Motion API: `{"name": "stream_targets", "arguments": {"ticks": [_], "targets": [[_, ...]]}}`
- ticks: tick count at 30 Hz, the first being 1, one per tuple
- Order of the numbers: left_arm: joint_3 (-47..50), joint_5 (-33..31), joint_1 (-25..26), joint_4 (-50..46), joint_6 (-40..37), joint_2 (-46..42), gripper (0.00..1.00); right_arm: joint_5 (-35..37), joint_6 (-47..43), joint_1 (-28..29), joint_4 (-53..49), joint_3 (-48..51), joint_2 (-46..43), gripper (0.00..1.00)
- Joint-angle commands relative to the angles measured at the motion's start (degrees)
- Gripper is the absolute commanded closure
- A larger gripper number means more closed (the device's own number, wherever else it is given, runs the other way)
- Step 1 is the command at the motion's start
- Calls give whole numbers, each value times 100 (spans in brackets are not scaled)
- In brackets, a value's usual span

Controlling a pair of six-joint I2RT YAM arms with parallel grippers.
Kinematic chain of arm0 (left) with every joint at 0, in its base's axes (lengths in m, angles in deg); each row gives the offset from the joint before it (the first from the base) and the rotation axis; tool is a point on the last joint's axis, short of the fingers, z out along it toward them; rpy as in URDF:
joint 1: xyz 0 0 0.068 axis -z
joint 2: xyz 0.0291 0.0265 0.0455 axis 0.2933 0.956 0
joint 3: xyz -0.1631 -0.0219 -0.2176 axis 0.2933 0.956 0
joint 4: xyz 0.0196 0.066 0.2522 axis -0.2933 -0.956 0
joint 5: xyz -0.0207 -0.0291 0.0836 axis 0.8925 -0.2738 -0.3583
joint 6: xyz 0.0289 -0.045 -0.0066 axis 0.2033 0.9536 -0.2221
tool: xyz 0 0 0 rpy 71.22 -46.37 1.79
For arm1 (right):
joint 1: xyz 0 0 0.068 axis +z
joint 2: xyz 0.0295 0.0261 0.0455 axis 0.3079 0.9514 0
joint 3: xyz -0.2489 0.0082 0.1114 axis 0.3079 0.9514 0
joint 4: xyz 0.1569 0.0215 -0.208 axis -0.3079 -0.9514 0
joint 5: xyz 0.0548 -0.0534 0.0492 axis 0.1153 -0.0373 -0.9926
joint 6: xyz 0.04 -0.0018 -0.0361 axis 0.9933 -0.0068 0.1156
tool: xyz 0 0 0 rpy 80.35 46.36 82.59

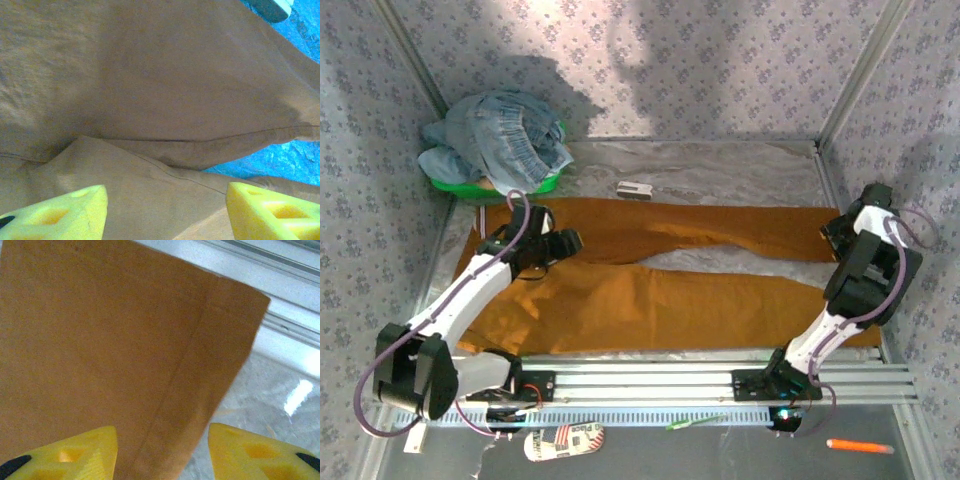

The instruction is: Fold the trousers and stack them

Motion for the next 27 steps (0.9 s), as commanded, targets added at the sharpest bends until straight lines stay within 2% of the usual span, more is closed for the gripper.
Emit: {"name": "stream_targets", "arguments": {"ticks": [1,4,6,10,12,16,20,22,23,27], "targets": [[-457,-59,452,131,120,329,36,369,97,406,-156,393,-867,46],[-1017,-166,1073,229,50,1126,40,515,-45,1351,-233,536,-1197,46],[-1561,-344,1524,62,-258,1773,43,430,-86,1831,-227,579,-1242,46],[-3042,-1205,2453,-717,-1224,3187,48,43,-82,2147,-165,638,-1200,47],[-3654,-1496,2730,-913,-1586,3818,55,-137,-88,2167,-123,658,-1138,47],[-4568,-1662,2914,-1142,-1904,4807,55,-370,-386,2118,-35,635,-1025,47],[-4664,-1657,2956,-1109,-2050,5310,53,-586,-465,1998,-1,603,-1007,46],[-4589,-1902,2977,-1107,-2069,5429,53,-646,-469,1960,35,626,-1055,46],[-4501,-1972,2990,-1062,-2101,5444,56,-675,-472,1953,38,631,-1071,46],[-3961,-2063,2989,-716,-2059,5155,79,-703,-481,1966,43,620,-1101,46]]}}
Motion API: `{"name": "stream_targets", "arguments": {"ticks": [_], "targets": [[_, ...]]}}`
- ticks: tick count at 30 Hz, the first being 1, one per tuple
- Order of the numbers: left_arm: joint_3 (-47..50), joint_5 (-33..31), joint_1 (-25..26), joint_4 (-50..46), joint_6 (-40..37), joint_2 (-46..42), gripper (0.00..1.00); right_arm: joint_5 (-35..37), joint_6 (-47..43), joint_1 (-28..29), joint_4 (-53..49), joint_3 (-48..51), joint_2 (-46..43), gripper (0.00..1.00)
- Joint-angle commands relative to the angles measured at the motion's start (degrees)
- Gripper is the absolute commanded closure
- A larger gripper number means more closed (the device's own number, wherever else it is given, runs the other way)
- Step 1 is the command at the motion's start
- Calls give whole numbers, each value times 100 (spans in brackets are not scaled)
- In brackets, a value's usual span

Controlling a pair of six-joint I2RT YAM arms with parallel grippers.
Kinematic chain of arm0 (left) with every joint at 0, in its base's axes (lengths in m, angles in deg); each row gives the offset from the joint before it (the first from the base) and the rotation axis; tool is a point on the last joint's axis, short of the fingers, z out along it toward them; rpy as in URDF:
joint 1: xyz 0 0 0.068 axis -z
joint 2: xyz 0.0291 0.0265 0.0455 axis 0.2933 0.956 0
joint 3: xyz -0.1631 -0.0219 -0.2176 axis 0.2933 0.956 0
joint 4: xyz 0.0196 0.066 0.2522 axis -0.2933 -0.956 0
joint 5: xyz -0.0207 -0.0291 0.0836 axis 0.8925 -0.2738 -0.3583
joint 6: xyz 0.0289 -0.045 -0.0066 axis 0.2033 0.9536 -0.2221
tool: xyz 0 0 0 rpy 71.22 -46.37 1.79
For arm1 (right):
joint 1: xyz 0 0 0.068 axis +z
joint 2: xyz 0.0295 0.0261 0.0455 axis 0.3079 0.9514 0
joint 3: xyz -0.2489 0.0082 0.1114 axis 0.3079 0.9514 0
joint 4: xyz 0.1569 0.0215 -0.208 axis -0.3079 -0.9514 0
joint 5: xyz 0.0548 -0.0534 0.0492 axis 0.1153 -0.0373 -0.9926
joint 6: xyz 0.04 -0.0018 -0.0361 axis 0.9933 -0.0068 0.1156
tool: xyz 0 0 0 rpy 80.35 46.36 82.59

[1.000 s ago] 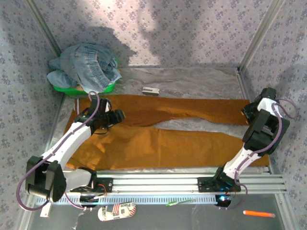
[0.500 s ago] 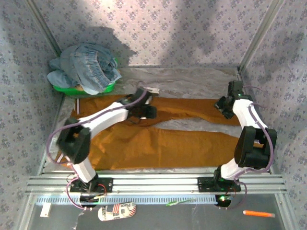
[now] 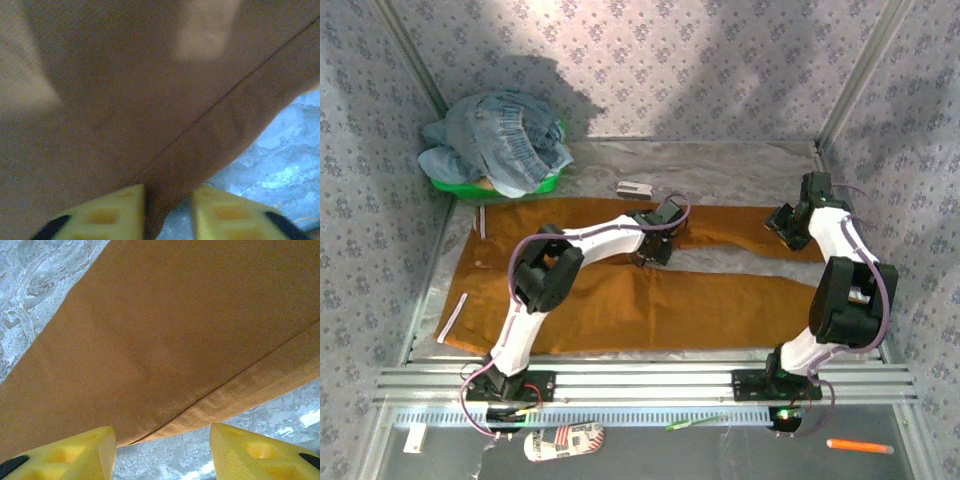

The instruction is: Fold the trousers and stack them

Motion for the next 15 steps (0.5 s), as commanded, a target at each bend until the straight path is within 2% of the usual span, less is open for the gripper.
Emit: {"name": "stream_targets", "arguments": {"ticks": [1,3,10,13,14,15], "targets": [[531,-252,-4,89,-92,-300,85,-132,-104,-16,-21,11,-81,46],[813,-323,-4,188,-128,-508,100,-119,-109,-20,-19,30,-109,46],[1900,-522,-31,438,-118,-1167,100,-33,-116,-39,-73,16,-204,46],[2148,-266,-69,432,-77,-1338,100,2,-113,-48,-62,24,-174,46],[2123,-83,-75,350,-80,-1356,86,12,-109,-40,-53,17,-148,46],[2078,103,-62,268,-73,-1409,60,12,-93,-31,-40,8,-110,46]]}}
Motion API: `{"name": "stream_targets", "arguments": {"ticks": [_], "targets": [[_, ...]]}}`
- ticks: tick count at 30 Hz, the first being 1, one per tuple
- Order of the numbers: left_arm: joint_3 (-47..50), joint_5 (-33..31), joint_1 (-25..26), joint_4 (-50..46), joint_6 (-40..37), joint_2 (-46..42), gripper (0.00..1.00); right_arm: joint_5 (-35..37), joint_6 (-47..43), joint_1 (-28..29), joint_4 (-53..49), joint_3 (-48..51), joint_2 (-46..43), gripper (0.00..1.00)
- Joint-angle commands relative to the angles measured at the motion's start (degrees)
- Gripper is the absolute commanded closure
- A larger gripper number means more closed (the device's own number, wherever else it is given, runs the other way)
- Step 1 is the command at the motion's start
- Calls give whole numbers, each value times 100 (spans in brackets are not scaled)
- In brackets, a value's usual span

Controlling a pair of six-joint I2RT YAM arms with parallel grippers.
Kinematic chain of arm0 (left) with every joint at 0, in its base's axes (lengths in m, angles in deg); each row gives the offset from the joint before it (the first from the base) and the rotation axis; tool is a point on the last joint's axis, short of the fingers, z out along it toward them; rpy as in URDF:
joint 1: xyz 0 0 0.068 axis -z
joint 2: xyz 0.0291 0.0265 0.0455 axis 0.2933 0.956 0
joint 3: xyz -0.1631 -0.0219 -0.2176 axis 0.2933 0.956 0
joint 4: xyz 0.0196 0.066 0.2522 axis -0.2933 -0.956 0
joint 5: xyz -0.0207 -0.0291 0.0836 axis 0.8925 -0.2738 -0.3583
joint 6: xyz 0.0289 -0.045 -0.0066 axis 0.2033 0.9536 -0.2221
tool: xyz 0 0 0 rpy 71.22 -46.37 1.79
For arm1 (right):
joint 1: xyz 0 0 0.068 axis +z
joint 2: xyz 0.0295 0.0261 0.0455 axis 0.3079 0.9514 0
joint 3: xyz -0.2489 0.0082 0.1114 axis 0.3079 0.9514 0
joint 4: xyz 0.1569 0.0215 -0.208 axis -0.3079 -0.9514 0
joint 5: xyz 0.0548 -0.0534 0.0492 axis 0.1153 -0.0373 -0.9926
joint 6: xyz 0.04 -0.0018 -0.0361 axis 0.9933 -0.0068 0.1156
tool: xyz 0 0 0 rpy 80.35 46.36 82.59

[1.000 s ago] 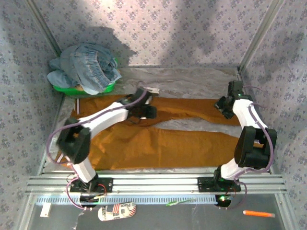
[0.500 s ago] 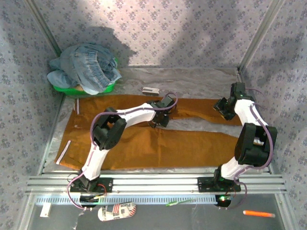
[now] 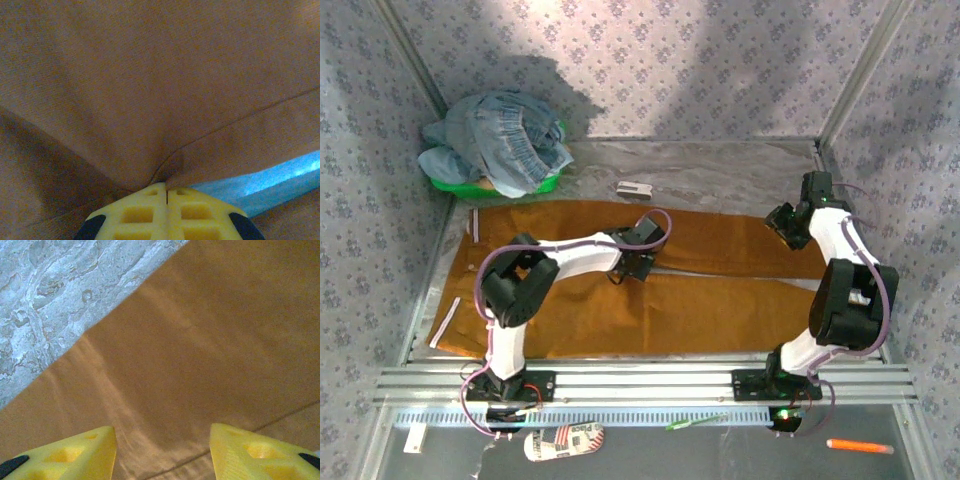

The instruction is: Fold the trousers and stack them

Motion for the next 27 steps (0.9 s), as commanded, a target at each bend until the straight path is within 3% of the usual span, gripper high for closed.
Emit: {"name": "stream_targets", "arguments": {"ticks": [1,4,6,10,15,19,27], "targets": [[53,526,-48,-433,49,-222,47,35,-72,24,-38,-17,1,46],[-67,743,-71,-584,41,-749,25,120,-69,260,-52,-113,131,46],[-162,776,-244,-686,-2,-1179,20,134,-67,415,-29,-136,269,46],[-31,582,-1109,-633,270,-1629,19,99,-26,646,158,-76,540,47],[957,1007,-2694,183,1707,-1509,22,24,-16,896,328,94,806,48],[1581,946,-3313,683,2360,-1394,23,-46,-16,951,400,145,1028,48],[2318,966,-4331,1252,2923,-1465,24,-136,60,896,407,-185,1907,48]]}}
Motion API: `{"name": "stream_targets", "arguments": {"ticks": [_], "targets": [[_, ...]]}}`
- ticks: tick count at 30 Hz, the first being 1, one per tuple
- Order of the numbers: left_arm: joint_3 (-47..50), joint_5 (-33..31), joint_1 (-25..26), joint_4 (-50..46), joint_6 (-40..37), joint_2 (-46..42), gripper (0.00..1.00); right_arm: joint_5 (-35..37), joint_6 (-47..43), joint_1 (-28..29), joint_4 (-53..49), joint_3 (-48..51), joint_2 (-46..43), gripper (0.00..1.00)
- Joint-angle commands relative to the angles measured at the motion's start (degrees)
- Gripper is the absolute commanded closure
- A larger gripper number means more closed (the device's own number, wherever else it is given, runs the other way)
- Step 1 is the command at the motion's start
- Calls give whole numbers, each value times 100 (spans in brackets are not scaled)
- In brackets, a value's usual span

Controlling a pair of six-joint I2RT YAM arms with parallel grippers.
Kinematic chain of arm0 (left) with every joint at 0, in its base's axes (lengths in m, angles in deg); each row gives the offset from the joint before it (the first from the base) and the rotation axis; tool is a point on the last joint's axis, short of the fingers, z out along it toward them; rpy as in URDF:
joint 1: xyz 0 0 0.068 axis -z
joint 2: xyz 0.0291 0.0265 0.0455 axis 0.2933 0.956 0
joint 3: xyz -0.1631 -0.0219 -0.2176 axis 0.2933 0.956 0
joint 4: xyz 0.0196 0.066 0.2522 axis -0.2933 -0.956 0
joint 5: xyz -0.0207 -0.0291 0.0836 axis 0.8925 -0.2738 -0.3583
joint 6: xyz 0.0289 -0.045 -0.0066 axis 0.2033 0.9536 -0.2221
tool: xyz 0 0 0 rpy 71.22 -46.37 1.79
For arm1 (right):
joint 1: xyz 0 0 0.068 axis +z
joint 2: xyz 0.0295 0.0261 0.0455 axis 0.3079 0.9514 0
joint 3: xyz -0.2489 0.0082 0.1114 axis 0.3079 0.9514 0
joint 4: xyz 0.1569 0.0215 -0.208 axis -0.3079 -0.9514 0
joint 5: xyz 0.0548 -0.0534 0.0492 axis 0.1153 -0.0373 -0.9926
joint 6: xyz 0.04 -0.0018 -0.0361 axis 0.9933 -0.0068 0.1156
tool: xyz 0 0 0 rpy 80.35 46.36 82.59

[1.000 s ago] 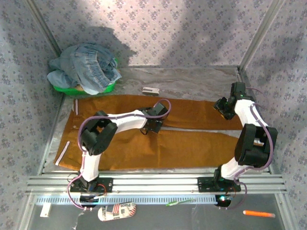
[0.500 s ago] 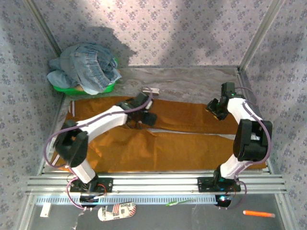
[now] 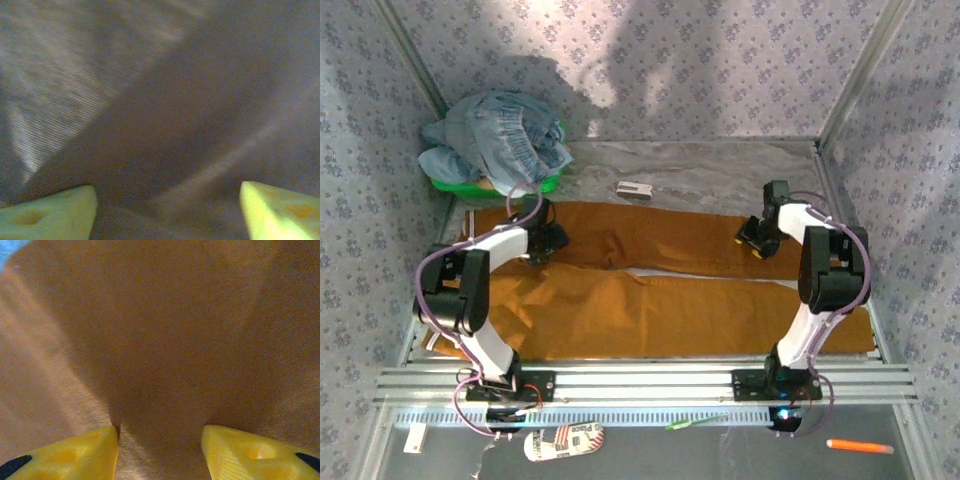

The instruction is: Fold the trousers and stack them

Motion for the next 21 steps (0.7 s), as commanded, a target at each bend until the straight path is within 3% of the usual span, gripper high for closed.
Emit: {"name": "stream_targets", "arguments": {"ticks": [1,5,12,16,21], "targets": [[393,42,-491,97,454,-17,24,-87,51,-2,-46,-256,550,48],[570,315,-975,296,416,-50,25,-77,41,85,-310,-1100,1108,48],[382,486,-1120,229,338,70,25,-42,93,29,-782,-2165,1779,49],[480,574,-1115,160,336,-273,22,89,54,49,-822,-1902,1246,49],[664,759,-1080,-168,214,-1182,16,486,43,168,-891,-868,-161,48]]}}
